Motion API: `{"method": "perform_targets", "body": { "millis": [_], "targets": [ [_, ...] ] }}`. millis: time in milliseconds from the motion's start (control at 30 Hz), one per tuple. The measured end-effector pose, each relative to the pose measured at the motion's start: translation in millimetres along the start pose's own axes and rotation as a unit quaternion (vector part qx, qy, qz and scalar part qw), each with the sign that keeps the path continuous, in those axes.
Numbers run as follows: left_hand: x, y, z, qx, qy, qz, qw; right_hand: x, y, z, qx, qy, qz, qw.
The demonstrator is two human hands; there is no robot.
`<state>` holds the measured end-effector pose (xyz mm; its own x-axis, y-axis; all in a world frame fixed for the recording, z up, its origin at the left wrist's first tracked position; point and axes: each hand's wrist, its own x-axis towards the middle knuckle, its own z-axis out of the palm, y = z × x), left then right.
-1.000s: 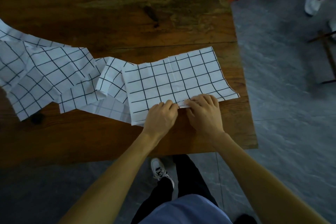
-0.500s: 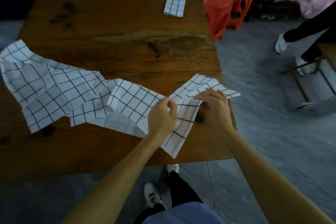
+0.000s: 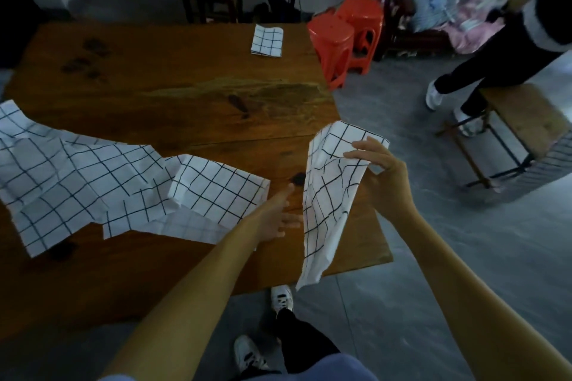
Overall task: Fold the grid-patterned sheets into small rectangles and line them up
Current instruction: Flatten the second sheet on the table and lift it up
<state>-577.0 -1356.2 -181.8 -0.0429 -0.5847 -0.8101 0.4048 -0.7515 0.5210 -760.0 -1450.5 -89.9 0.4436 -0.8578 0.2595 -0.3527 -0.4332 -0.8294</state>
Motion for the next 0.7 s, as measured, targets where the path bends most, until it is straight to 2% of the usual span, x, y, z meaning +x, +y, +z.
{"method": "perform_targets", "body": {
  "millis": [67, 133, 267, 367, 467, 600, 700],
  "targets": [
    [-1, -3, 8, -0.057, -0.059, 0.02, 0.996, 0, 2, -3, 0.025, 0.003, 0.017, 1.0],
    [-1, 0, 13, -0.119, -0.071, 0.066, 0.988, 0, 5, -5, 0.026, 0.007, 0.018, 0.999],
    [-3, 12, -2, -0.175, 0.0, 0.156, 0.972, 5, 14, -12, -0.004, 0.015, 0.015, 1.0],
    [-10, 22, -30, -0.115, 0.073, 0.225, 0.965, 6, 18, -13, -0.045, 0.001, 0.009, 0.999],
    [-20, 28, -50, -0.016, 0.119, 0.281, 0.952, 8, 16, -8, -0.021, 0.005, 0.055, 0.998],
    [-36, 35, -58, 0.067, 0.174, 0.366, 0.912, 17, 14, 1, -0.009, -0.032, 0.096, 0.995],
    [-42, 33, -61, 0.128, 0.214, 0.383, 0.889, 27, 8, 3, 0.009, -0.06, 0.122, 0.991]
  ]
}}
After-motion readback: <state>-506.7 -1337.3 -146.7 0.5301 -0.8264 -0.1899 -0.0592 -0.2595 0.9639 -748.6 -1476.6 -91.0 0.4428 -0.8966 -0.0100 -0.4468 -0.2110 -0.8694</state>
